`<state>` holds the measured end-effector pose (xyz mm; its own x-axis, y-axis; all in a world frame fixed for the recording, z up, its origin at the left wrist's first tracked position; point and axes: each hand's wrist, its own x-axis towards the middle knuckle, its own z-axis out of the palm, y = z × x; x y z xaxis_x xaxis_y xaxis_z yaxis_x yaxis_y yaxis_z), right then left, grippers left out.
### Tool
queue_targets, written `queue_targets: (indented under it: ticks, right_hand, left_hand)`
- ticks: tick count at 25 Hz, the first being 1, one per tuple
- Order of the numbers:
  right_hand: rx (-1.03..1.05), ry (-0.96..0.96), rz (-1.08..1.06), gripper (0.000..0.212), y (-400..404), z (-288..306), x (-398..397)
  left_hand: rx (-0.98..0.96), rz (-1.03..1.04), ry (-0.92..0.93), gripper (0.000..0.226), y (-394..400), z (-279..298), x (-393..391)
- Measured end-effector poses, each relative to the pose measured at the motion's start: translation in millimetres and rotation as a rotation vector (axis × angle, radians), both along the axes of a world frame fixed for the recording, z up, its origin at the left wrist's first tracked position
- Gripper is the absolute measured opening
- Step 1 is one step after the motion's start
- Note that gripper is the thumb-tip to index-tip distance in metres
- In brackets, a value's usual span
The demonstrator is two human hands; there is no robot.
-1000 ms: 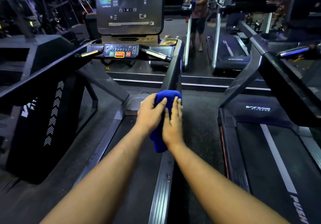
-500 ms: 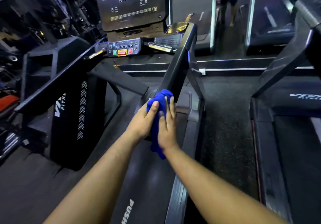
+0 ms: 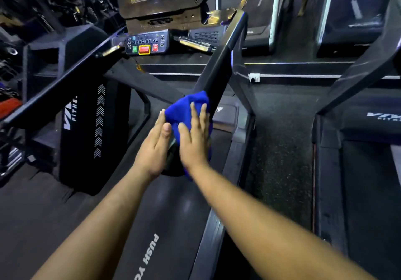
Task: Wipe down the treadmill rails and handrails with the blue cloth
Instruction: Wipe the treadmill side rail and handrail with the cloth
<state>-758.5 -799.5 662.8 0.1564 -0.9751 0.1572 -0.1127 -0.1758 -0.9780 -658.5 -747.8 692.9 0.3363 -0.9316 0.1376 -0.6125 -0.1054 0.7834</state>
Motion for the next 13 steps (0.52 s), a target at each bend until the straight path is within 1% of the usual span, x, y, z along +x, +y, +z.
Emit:
queue_targets:
  ticks: [2, 4, 7, 8, 10, 13]
  right_hand:
    - [-0.093, -0.008, 0.063, 0.069, 38, -10, -4]
    - [-0.111, -0.028, 0.06, 0.072, 22, -18, -4]
    - [0.047, -0.129, -0.051, 0.083, -44, -20, -1]
    - [0.098, -0.171, -0.076, 0.084, -50, -21, -1]
    - [0.172, -0.222, -0.088, 0.082, -22, -24, 2]
    - [0.147, -0.209, -0.035, 0.079, 66, -28, 3]
  left_hand:
    - [0.0, -0.001, 0.024, 0.091, 0, -1, 0]
    - [0.025, -0.018, -0.009, 0.092, 0, 1, 0]
    - [0.067, -0.047, -0.069, 0.095, 1, 7, -4]
    - [0.07, -0.044, -0.08, 0.095, 3, 9, -6]
    - [0.065, -0.034, -0.076, 0.092, 4, 10, -8]
    - [0.039, -0.026, -0.025, 0.083, 4, 8, -7]
